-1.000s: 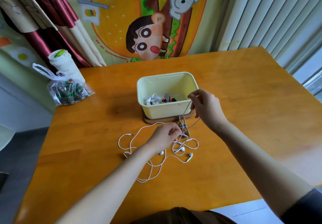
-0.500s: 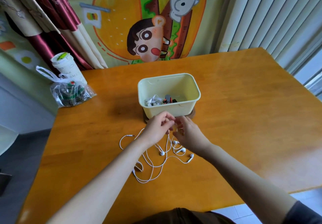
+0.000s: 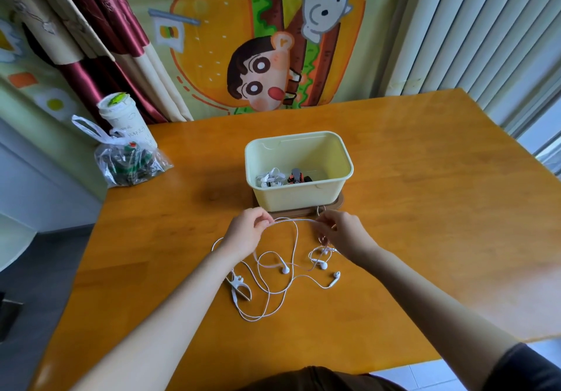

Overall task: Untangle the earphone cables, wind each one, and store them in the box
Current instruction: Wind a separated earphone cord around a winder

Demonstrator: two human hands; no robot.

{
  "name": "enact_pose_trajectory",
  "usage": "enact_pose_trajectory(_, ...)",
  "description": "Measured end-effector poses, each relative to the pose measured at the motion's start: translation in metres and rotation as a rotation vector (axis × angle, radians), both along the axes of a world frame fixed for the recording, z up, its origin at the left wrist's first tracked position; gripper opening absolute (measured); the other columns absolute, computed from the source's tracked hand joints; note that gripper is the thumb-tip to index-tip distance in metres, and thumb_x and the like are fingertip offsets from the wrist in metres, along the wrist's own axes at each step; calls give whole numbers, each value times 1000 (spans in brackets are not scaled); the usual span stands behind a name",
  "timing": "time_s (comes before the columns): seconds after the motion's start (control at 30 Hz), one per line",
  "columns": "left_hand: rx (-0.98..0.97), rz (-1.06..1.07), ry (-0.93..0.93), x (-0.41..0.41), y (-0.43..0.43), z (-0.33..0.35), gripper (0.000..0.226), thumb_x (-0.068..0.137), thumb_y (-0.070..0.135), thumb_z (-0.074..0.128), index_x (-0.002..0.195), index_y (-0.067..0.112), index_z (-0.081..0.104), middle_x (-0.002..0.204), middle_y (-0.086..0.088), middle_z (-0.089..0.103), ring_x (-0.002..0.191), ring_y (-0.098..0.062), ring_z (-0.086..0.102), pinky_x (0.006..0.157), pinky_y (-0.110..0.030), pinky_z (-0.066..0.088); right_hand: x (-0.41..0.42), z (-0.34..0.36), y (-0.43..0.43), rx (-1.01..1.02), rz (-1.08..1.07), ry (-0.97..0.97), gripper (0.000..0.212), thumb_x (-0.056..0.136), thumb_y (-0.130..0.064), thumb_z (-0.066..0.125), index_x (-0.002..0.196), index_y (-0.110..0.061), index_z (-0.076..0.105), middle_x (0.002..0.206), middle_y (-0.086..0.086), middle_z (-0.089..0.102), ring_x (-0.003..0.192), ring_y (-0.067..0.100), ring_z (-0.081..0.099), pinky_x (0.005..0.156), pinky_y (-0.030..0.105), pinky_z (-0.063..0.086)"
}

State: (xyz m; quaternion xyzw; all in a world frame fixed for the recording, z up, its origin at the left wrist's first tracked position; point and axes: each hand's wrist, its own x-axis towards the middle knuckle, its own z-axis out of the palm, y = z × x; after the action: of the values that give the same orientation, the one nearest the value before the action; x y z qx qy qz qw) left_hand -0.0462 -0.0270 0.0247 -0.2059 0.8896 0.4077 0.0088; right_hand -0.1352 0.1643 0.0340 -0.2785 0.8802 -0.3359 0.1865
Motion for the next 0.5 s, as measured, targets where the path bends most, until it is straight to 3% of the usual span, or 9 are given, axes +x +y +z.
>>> enact_pose_trajectory(0.1, -106, -20, -7, 2, 7, 1, 20, 94, 16, 57, 115, 14, 59, 109, 6, 43, 104, -6, 41, 91, -17, 33, 0, 9, -5, -69, -28, 19, 17, 95, -18, 54, 83, -9, 62, 62, -9, 58, 50, 2, 54, 52, 12, 42)
enact_pose_trajectory(0.23, 31, -100, 192, -5, 35, 19, 20, 93, 16, 58, 113, 18, 57, 105, 6, 53, 98, -8, 54, 83, -8, 40, -1, 20, -15, -65, -20, 141, 17, 93, -27, 58, 80, -18, 64, 64, -11, 63, 49, -1, 55, 53, 19, 44)
enact_pose_trajectory(0.37, 322, -58, 159, -8, 59, 30, 40, 85, 25, 70, 113, 19, 42, 101, 4, 62, 90, -16, 63, 80, -25, 50, -3, 29, -21, -149, -50, 136, 18, 92, -26, 59, 81, -14, 66, 69, -4, 67, 58, 8, 60, 59, 24, 48)
enact_pose_trajectory(0.43, 328, -33, 105, -8, 63, 32, 48, 82, 22, 74, 114, 16, 39, 99, 1, 63, 84, -16, 64, 80, -30, 51, -4, 32, -21, -192, -65, 97, 14, 91, -21, 59, 80, -15, 65, 72, -3, 69, 61, 7, 63, 61, 22, 50)
enact_pose_trajectory(0.5, 289, -63, 46, -8, 64, 31, 36, 85, 16, 70, 109, 15, 44, 88, 2, 63, 73, -17, 63, 76, -32, 51, -6, 34, -20, -215, -78, 66, 14, 92, -21, 58, 83, -13, 67, 75, -3, 70, 64, 6, 64, 63, 25, 54)
